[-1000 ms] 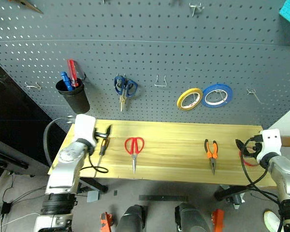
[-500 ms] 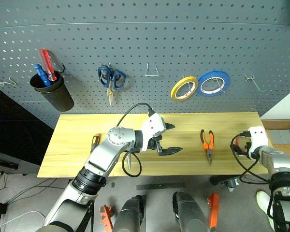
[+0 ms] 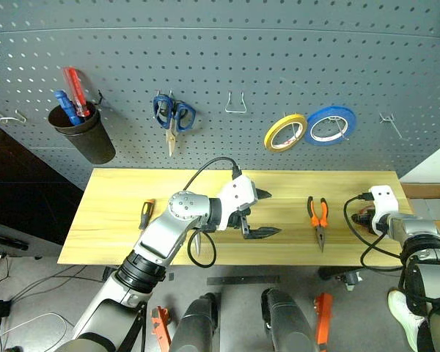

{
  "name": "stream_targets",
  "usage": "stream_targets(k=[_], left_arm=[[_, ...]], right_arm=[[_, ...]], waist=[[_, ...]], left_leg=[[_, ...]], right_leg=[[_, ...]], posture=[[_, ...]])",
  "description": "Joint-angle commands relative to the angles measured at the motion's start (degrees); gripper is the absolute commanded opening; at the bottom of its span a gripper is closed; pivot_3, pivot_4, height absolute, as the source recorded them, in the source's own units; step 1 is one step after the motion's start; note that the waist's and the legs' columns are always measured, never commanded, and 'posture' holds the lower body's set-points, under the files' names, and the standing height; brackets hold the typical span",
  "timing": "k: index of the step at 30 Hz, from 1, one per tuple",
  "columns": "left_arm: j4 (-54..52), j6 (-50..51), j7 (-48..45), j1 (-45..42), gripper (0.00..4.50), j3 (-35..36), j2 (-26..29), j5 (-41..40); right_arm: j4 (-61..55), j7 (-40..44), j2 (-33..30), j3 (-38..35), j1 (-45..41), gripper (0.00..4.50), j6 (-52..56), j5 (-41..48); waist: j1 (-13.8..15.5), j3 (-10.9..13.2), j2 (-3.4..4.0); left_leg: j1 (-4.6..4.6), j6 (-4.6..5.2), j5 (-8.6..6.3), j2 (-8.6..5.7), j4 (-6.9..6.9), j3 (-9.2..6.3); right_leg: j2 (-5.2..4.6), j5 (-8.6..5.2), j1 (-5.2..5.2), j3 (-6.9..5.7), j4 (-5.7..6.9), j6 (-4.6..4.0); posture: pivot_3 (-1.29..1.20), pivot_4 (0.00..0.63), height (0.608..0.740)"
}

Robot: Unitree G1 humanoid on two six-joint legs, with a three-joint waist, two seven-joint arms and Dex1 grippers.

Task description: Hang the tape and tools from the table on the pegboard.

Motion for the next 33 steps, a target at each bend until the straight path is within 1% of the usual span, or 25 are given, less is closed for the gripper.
stream_targets(k=[1, 5, 7, 9, 10, 11, 12, 14, 16, 17, 18, 19, 21, 24, 26, 29, 30, 31, 33], left_arm=[[-2.55, -1.12, -1.34, -0.14, 4.5, 0.02, -0.63, -1.01], [-1.95, -1.59, -1.81, -0.7, 4.5, 0.25, -1.58, -0.95], [-1.93, -1.64, -1.69, -0.97, 4.5, 0.67, -2.17, -1.17], [-2.07, -1.93, -1.6, -1.28, 4.5, 0.74, -2.35, -0.85], [-2.34, -2.1, -1.74, -1.42, 4.5, 0.81, -2.41, -0.97], [-2.63, -1.93, -1.71, -1.56, 4.5, 0.99, -2.57, -1.3], [-2.88, -1.8, -1.61, -1.79, 4.5, 1.26, -2.89, -1.75], [-3.12, -1.75, -1.12, -2.34, 4.5, 1.94, -3.64, -2.39], [-2.96, -1.38, -0.17, -3.34, 4.5, 2.78, -4.99, -3.13], [-2.77, -1.34, 0.05, -3.8, 4.5, 3.09, -5.47, -3.36], [-2.58, -1.35, 0.14, -4.15, 4.5, 3.23, -5.81, -3.51], [-2.35, -1.51, 0.06, -4.42, 4.5, 3.32, -5.99, -3.59], [-1.68, -1.86, -0.06, -5.0, 4.5, 3.16, -6.4, -3.51], [-0.36, -2.93, -0.38, -5.92, 4.5, 2.74, -6.91, -2.97], [0.38, -3.19, -0.37, -6.52, 4.5, 2.77, -7.23, -2.85], [1.13, -3.68, -0.19, -7.04, 4.5, 2.89, -7.43, -2.7], [1.23, -3.73, 0.01, -7.11, 4.5, 2.97, -7.43, -2.61], [1.28, -3.75, 0.15, -7.14, 4.5, 3.02, -7.41, -2.55], [1.31, -3.79, 0.27, -7.14, 4.5, 3.09, -7.31, -2.52]], right_arm=[[0.88, -1.57, -0.73, 1.8, 2.81, 0.06, -1.08, -2.58], [-4.92, -3.01, -1.11, 0.08, 5.63, 0.02, -1.56, -1.3], [-13.01, -2.66, -1.57, -2.16, 8.97, 0.02, 1.16, 0.73], [-30.12, -2.64, -1.87, -6.1, 16.06, 0.02, 7.39, 4.02], [-40.68, -3.51, -1.63, -8.47, 20.35, 0.02, 10.7, 5.42], [-50.01, -4.4, -1.33, -10.35, 24.02, 0.02, 13.63, 6.55], [-59.05, -5.51, -0.75, -12.07, 27.38, 0.02, 16.06, 7.35], [-75.17, -8.12, 0.62, -14.13, 33.14, 0.02, 19.09, 7.41], [-90.09, -12.28, 2.8, -13.5, 38.35, 0.02, 17.39, 4.17], [-95.54, -14.24, 3.73, -12.49, 40.07, 0.02, 16.17, 2.2], [-99.4, -15.66, 4.45, -11.44, 41.1, 0.02, 15.21, 0.66], [-101.98, -16.68, 5.04, -10.36, 41.31, 0.02, 15.12, -0.37], [-104.18, -18.52, 6.76, -8.98, 38.9, 0.02, 15.0, -1.05], [-99.17, -19.36, 7.5, -9.38, 32.19, 0.02, 13.42, -0.62], [-90.65, -19.08, 7.39, -10.93, 26.31, 0.02, 11.2, 1.01], [-79.25, -18.07, 6.98, -12.03, 19.92, 0.02, 6.15, 2.29], [-72.91, -16.89, 7.0, -12.45, 16.63, 0.02, 4.24, 3.54], [-68.38, -16.04, 7.01, -12.71, 14.33, 0.02, 2.81, 4.46], [-61.67, -15.23, 7.14, -13.27, 10.99, 0.02, 0.47, 5.95]], waist=[[0.0, -0.03, -0.05], [0.02, -0.09, -0.08], [0.04, -0.09, -0.07], [0.12, -0.12, -0.01], [0.01, -0.14, 0.03], [-0.02, -0.24, 0.21], [-0.06, -0.25, 0.23], [-0.45, -0.26, 0.29], [-0.74, -0.26, 0.29], [-0.78, -0.26, 0.29], [-0.8, -0.25, 0.27], [-0.81, -0.25, 0.27], [-1.15, -0.24, 0.26], [-1.64, -0.23, 0.25], [-1.78, -0.22, 0.22], [-1.77, -0.22, 0.22], [-1.76, -0.22, 0.23], [-1.8, -0.22, 0.23], [-1.81, -0.22, 0.23]], left_leg=[[0.0, 0.0, 0.0, -0.01, 0.01, 0.01], [0.0, -0.01, 0.0, -0.01, 0.04, -0.01], [0.0, -0.02, 0.01, -0.02, 0.03, -0.02], [-0.04, -0.02, 0.01, -0.02, 0.02, -0.02], [-0.1, -0.03, 0.0, -0.02, 0.02, -0.07], [-0.11, -0.04, 0.0, 0.0, 0.01, -0.09], [-0.38, -0.05, 0.0, -0.03, 0.02, -0.1], [-0.6, -0.06, 0.01, 0.0, 0.17, -0.1], [-0.74, -0.05, 0.0, 0.03, 0.32, -0.14], [-0.76, -0.05, -0.02, 0.05, 0.53, -0.17], [-0.79, -0.05, -0.03, 0.03, 0.68, -0.23], [-0.81, -0.06, -0.03, 0.02, 0.74, -0.25], [-0.81, -0.06, -0.02, 0.05, 0.82, -0.26], [-0.8, 0.12, 0.17, 0.02, 0.92, -0.13], [-0.79, 0.23, 0.31, 0.01, 0.93, -0.01], [-0.79, 0.25, 0.45, 0.01, 0.89, 0.01], [-0.79, 0.25, 0.45, 0.01, 0.86, 0.02], [-0.8, 0.25, 0.45, 0.0, 0.83, 0.04], [-0.8, 0.26, 0.45, -0.01, 0.8, 0.17]], right_leg=[[0.0, 0.01, 0.01, 0.01, -0.01, 0.01], [-0.01, 0.02, 0.02, -0.01, 0.0, 0.03], [-0.01, 0.03, 0.02, -0.02, 0.0, 0.05], [-0.02, 0.03, -0.03, -0.01, 0.01, 0.05], [-0.03, 0.03, -0.09, -0.03, 0.03, 0.05], [-0.03, 0.03, -0.18, 0.04, 0.07, 0.05], [-0.06, 0.04, -0.52, 0.12, 0.17, 0.07], [-0.06, 0.08, -0.78, 0.15, 0.26, 0.12], [-0.04, 0.08, -0.89, 0.13, 0.4, 0.13], [-0.01, 0.08, -0.91, 0.12, 0.56, 0.15], [0.0, 0.06, -0.91, 0.1, 0.67, 0.18], [0.02, -0.09, -0.91, 0.1, 0.68, 0.43], [0.07, -0.09, -0.9, 0.1, 0.68, 0.47], [0.05, 0.21, -0.87, 0.22, 0.67, 0.54], [0.05, 0.43, -0.87, 0.33, 0.6, 0.57], [0.05, 0.55, -0.87, 0.36, 0.57, 0.56], [0.06, 0.56, -0.88, 0.37, 0.57, 0.54], [0.06, 0.7, -0.9, 0.38, 0.58, 0.31], [0.06, 0.73, -0.97, 0.51, 0.59, 0.27]], posture=[[-0.16, 0.271, 0.74], [-0.18, 0.254, 0.74], [-0.2, 0.248, 0.74], [-0.21, 0.247, 0.74], [-0.21, 0.247, 0.74], [-0.22, 0.247, 0.74], [-0.22, 0.247, 0.74], [-0.24, 0.252, 0.74], [-0.24, 0.252, 0.74], [-0.26, 0.255, 0.74], [-0.26, 0.255, 0.74], [-0.27, 0.258, 0.74], [-0.27, 0.257, 0.74], [-0.27, 0.255, 0.74], [-0.26, 0.251, 0.74], [-0.25, 0.245, 0.74], [-0.24, 0.243, 0.74], [-0.24, 0.243, 0.74], [-0.24, 0.242, 0.74]])
